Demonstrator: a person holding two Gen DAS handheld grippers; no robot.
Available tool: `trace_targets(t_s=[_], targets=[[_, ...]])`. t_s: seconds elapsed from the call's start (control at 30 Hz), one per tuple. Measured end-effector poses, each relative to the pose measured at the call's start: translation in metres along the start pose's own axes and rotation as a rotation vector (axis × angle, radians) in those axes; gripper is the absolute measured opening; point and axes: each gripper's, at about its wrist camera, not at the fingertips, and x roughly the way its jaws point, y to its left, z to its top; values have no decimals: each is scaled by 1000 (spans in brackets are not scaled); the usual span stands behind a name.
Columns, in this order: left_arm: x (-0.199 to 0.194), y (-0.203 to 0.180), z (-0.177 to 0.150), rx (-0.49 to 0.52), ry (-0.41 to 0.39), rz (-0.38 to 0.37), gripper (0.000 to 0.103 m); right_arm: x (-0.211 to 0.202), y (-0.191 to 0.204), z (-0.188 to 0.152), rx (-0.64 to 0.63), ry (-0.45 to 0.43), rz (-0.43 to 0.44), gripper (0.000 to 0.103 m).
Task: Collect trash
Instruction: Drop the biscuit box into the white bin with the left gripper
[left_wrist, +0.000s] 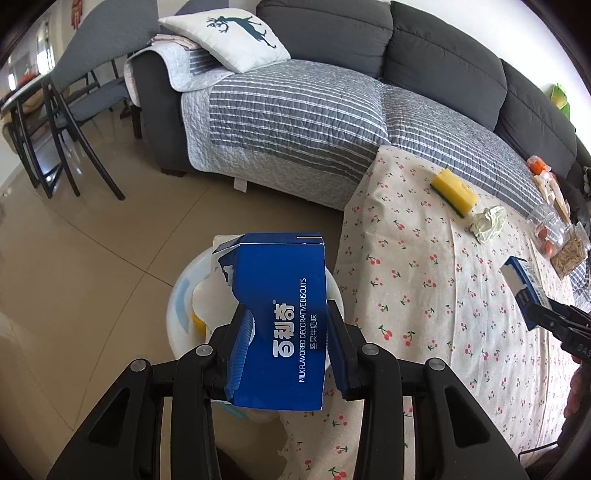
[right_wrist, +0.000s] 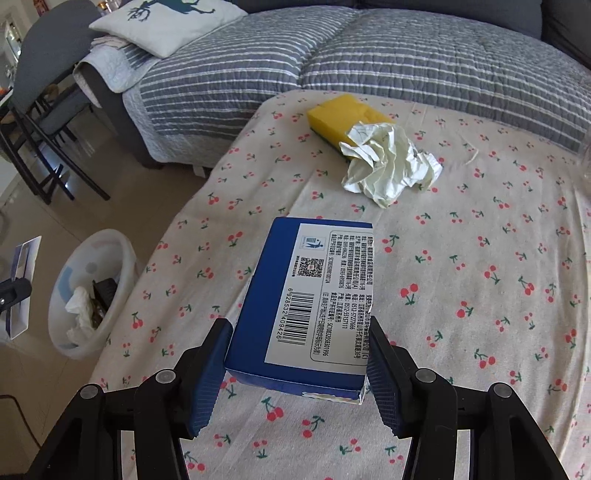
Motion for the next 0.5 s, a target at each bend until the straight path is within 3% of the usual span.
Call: trace_targets(t_s=[0.17,0.23,0.27,0.37,0.5], targets=[[7,6,3,15,-40,64,42,-9,3,-5,-12,-5,12,61],[9,9,4,7,-42,90,51,-9,5,-8,-20,-3,12,61],[11,12,4,-9,-33,88,66,-9,7,-9,-23,-1,11,61],[14,20,3,-45,-20,107,85,-8,10,-11,-32,3,13,61],[14,26,2,-42,0,128,89,-7,15,-13,-44,4,14,61]])
